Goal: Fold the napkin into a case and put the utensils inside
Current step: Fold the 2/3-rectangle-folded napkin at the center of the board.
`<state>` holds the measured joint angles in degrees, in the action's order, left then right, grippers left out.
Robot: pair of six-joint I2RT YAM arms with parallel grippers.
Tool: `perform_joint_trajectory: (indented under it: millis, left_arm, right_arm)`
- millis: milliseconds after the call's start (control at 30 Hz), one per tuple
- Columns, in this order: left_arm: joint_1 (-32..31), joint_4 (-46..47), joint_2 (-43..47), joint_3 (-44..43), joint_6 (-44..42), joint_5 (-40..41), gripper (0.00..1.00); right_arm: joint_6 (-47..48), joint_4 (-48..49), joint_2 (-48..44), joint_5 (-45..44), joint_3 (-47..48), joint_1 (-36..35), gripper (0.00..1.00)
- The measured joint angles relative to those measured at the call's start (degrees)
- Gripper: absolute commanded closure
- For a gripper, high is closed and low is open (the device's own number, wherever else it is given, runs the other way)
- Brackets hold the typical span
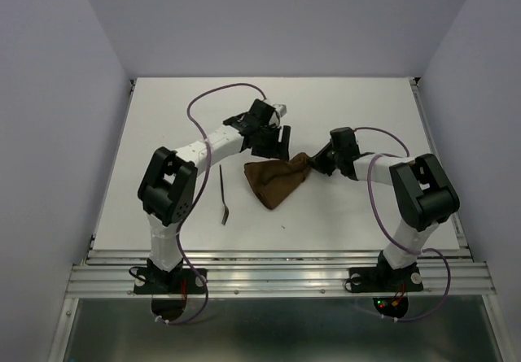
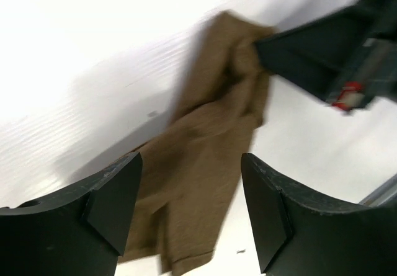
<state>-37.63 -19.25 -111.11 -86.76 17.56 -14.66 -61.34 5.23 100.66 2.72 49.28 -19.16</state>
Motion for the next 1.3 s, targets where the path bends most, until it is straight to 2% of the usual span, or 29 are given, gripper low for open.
perform_joint_trajectory:
  millis: [67,200,367,500,567,600,733,800,900,1000,1067,1100,1200,1300]
  left_arm:
    - [3.04,0.04,1.55,3.19,0.59,-0.17,0.23]
    - [10.67,2.05,4.42,11.45,2.36,-1.27,0.13]
    - [13.55,3.93,6.16,17.92,3.98,-4.42,0.13]
    - [12.85,6.51,6.82,21.18,4.92,-8.79,0.24]
    - [12.72,7.98,6.97,22.64,5.62,-11.43,0.38]
    - [12.59,8.9,6.99,23.43,5.75,-12.83,0.49]
    - [12.59,11.52,7.48,25.38,6.91,-16.44,0.74]
    - [12.59,12.7,8.57,26.47,7.26,-18.25,0.8]
    - [12.59,14.62,10.91,27.82,7.78,-21.16,0.83]
    - [12.39,16.11,12.81,28.59,7.74,-23.61,0.83]
    - [12.02,16.92,13.53,29.07,7.41,-25.09,0.79]
    - [11.69,17.05,13.64,29.18,7.13,-25.73,0.68]
    - [10.27,17.22,13.66,29.53,6.05,-27.02,0.47]
    - [8.07,16.65,13.66,29.53,4.81,-27.36,0.39]
  right_arm:
    - [0.0,0.48,0.0,0.2,-0.26,0.07,0.99]
    - [0.04,0.81,0.0,0.35,-0.37,0.07,0.99]
    - [0.07,0.83,0.0,0.48,-0.37,0.07,0.99]
    - [0.07,0.83,0.0,0.52,-0.37,0.07,0.99]
    - [0.07,0.83,0.02,0.52,-0.37,0.09,0.99]
    - [0.07,0.83,0.04,0.57,-0.35,0.17,0.99]
    - [0.02,1.05,0.33,1.22,-0.24,0.44,0.99]
    - [0.02,1.18,0.39,1.4,-0.24,0.44,0.99]
    - [-0.09,1.25,0.76,1.68,0.11,0.44,0.99]
    - [-0.17,1.2,1.11,1.81,0.52,0.44,0.99]
    - [-0.22,1.2,1.22,1.84,0.66,0.44,0.99]
    - [-0.24,1.18,1.29,1.86,0.72,0.44,0.99]
    - [-0.31,1.18,1.49,1.88,0.98,0.44,0.99]
    - [-0.42,1.16,1.6,1.88,1.05,0.44,0.99]
